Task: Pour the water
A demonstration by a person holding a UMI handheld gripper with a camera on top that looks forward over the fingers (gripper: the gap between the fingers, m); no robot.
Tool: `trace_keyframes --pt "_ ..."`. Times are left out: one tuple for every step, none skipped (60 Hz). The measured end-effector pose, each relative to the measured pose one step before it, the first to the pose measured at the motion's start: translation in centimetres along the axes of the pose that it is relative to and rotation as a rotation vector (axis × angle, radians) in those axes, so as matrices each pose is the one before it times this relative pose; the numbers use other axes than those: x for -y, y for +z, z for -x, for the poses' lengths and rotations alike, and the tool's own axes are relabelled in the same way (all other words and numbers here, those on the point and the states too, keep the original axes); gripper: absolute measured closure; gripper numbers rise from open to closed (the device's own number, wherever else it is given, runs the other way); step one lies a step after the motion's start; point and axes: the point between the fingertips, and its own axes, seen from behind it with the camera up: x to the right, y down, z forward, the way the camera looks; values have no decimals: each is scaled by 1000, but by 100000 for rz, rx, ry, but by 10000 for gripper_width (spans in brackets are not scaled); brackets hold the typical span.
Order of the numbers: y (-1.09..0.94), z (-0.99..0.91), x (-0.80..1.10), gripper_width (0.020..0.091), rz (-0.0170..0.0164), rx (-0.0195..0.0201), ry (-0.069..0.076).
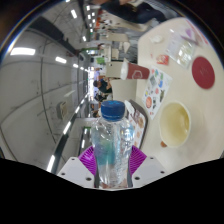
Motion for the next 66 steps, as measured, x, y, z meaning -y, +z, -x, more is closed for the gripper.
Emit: trace_keyframes --pt "-46 448 550 739 -166 -872 -6728" --pt "-32 342 665 739 -423 -996 -7015" --pt "-57 228 746 739 -663 -1237 -7266" --pt "-2733 1231 -61 738 -1016 -1290 -7826" --pt "-175 119 833 739 -1026 -1469 -7643" --pt "-1642 -110 556 738 -1261 -928 -7126" --pt "1821 -307 860 737 -834 -2095 -7614" --pt "-190 -1 883 736 -1063 -1585 -7273" --pt "-117 -110 858 737 -1108 -1615 -6904" --pt "-230 -185 882 737 -1139 -1656 -6463" --pt "-172 -252 814 737 -1226 -1626 -6107" --pt "-184 -301 769 738 -1201 -1596 -5744" --pt "-178 -425 777 738 -1143 -1606 -5440" --pt "-1431 -1082 1062 735 -1117 -1476 -5211" --pt "596 -942 -454 737 -1127 -1826 -4710" --pt "-88 -782 391 738 -650 -1839 -4901" --pt "-22 -806 243 738 -304 -1831 -4828" --pt "42 -887 70 737 -130 -1835 -4759" --pt "16 -924 -223 740 -57 -2063 -4619" --pt "94 -962 -141 737 3 -2402 -4436" --pt "-648 -1137 271 738 8 -2477 -4163" --pt "804 -798 -761 738 69 -1952 -3583" --pt "143 -912 -568 736 622 -1909 -3765" --pt "222 -735 -692 737 737 -1516 -3605" --pt "320 -673 -779 737 827 -1259 -3364" --pt "366 -483 -869 737 1010 -1071 -2964" --pt "389 -448 -881 737 1097 -911 -2544" --pt "-282 -639 -486 740 1040 -820 -2361" --pt "33 -96 -619 738 936 -654 -1971" --pt "310 -231 -818 739 684 -518 -1623" --pt "332 -169 -762 739 550 -447 -1226" --pt "363 -133 -823 737 711 -275 -737" --pt "380 -4 -801 737 784 -13 -430" --pt "373 18 -759 740 714 116 -256" --pt "-27 -282 -473 737 774 85 -164" --pt "290 -19 -659 738 602 230 395" --pt "284 -48 -587 739 535 247 607" --pt "-108 -333 -411 739 424 212 384" --pt "216 -77 -506 738 338 45 572" --pt "192 -90 -451 734 309 -30 345" --pt "133 -54 -400 732 249 120 -26" --pt "136 -59 -416 732 224 77 -291" --pt "110 -101 -387 734 251 -169 -544" --pt "81 -135 -400 732 251 -402 -615" --pt "400 343 -243 733 384 -536 -388" --pt "85 -168 -403 731 387 -293 -16" --pt "-439 -171 -361 731 640 -97 377" --pt "-168 -157 -455 725 96 60 616" --pt "-55 -9 435 730 -2533 52 1086" --pt "36 61 -147 727 -361 241 944" --pt "-58 -101 -223 728 138 0 923" --pt "-22 -120 150 726 -935 -67 718" --pt "-7 -41 -135 723 133 171 735" --pt "-36 -61 52 714 -425 180 536" --pt "865 482 12 714 -77 -123 175" --pt "-328 -71 -45 696 15 117 -4" --pt "-218 61 73 688 -78 141 -199" --pt "-129 67 -63 662 317 264 -377" --pt "-59 34 -5 643 51 106 -495" --pt "-47 19 -38 624 280 -3 -525" --pt "-49 36 -73 610 399 92 -264" --pt "-72 1 -22 594 513 192 -70" --pt "451 119 -114 578 818 187 107" --pt "-126 11 -112 567 1129 -10 56" --pt "53 -115 -131 553 1226 -17 63" --pt "-477 4 -74 544 1259 -50 21"
